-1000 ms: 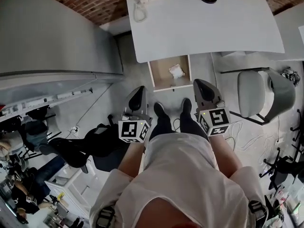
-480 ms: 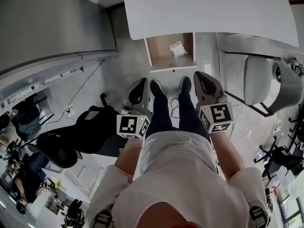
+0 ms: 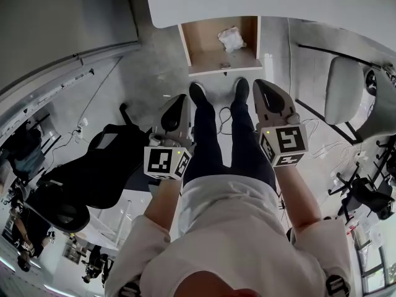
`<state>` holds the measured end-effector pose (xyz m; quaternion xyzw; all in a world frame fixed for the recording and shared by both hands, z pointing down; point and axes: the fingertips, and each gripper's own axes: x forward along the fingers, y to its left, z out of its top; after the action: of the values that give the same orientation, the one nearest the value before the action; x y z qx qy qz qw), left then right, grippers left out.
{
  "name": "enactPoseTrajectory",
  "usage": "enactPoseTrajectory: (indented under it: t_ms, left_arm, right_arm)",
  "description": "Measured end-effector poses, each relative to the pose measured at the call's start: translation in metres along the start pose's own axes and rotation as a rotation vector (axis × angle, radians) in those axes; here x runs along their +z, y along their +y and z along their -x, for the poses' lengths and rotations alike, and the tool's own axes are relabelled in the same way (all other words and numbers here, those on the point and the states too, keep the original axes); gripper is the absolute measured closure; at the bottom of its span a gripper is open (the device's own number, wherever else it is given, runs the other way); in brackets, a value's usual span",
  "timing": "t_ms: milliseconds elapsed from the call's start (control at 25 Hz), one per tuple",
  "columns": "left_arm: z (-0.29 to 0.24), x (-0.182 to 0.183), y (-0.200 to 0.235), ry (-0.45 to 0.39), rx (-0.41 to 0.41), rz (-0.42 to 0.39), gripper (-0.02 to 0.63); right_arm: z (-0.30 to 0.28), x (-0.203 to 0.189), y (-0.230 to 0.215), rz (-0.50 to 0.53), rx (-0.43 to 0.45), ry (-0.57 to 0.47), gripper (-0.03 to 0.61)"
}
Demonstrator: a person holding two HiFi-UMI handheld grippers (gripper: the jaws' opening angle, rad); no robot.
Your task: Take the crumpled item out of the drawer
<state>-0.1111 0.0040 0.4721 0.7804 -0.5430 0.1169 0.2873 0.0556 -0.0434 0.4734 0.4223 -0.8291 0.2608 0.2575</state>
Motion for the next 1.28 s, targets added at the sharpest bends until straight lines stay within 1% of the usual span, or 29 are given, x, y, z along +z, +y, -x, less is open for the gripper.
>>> enactPoseTrajectory:
  t_ms: [120,400,640,760,1000,1200,1240,1280]
  left_arm:
    - [-0.009,-0.019,0.006,0.023,0.009,0.017,0.604]
    - [-0.031,-0.052,0.018,0.044,0.018,0.040,0.604]
    - [-0.040,-0.080,0.021,0.071,0.040,0.044,0.604]
    - [-0.044,-0.089,0.024,0.074,0.049,0.038,0.604]
    - [-0.046,-0.104,0.031,0.087,0.057,0.056,0.604]
    - [-0.047,-0.109,0.033,0.092,0.065,0.059,0.604]
    - [-0.047,-0.109,0.033,0.092,0.065,0.058,0.604]
    - [-0.048,-0.109,0.033,0.092,0.064,0.058,0.604]
  right_arm:
    - [-0.012,-0.017,-0.002,-0.009,0.002,0.027,0.571]
    - [-0.041,-0.055,-0.016,-0.041,-0.013,0.071,0.571]
    - [-0.056,-0.075,-0.026,-0.057,-0.035,0.078,0.571]
    - [-0.064,-0.083,-0.027,-0.047,-0.040,0.081,0.571]
    - [-0.074,-0.099,-0.021,-0.051,-0.032,0.103,0.571]
    - [-0.078,-0.105,-0.021,-0.055,-0.031,0.102,0.570]
    - [-0.078,-0.104,-0.022,-0.063,-0.031,0.098,0.561]
    - [-0.079,-0.105,-0.022,-0.075,-0.031,0.101,0.429]
